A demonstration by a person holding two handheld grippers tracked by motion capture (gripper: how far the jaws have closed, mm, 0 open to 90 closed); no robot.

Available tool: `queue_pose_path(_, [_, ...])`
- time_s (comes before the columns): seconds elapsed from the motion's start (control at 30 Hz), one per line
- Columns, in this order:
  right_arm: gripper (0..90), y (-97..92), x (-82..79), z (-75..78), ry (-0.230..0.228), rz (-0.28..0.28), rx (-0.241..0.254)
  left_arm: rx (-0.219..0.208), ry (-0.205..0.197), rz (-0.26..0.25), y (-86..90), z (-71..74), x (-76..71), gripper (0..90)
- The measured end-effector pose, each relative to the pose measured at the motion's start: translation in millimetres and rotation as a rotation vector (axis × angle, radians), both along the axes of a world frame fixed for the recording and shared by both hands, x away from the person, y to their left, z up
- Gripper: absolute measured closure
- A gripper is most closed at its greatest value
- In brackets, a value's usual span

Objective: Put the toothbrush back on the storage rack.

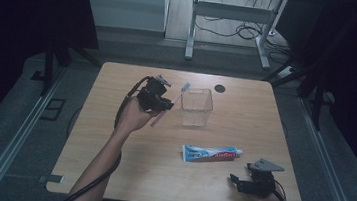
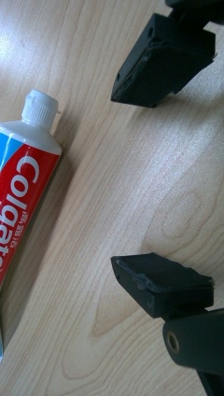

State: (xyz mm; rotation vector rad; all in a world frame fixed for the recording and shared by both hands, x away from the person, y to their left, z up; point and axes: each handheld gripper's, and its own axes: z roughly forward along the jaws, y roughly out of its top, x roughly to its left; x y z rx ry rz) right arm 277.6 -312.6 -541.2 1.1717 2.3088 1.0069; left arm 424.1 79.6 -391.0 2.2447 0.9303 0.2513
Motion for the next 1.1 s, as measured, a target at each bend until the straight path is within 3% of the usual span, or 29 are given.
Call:
queue_pose_path(0.27, [17.2,0.0,0.1,0.0,0.0,0.001,0.0,-0.033,-0.037,0.008,-7.8,5.3,9.2,79.0])
queue_pose_path(1.1, [16.4,0.2,0.2,-0.1,0.001,0.005,-0.001,-0.078,-0.15,0.022,-47.9,17.6,37.5,79.0])
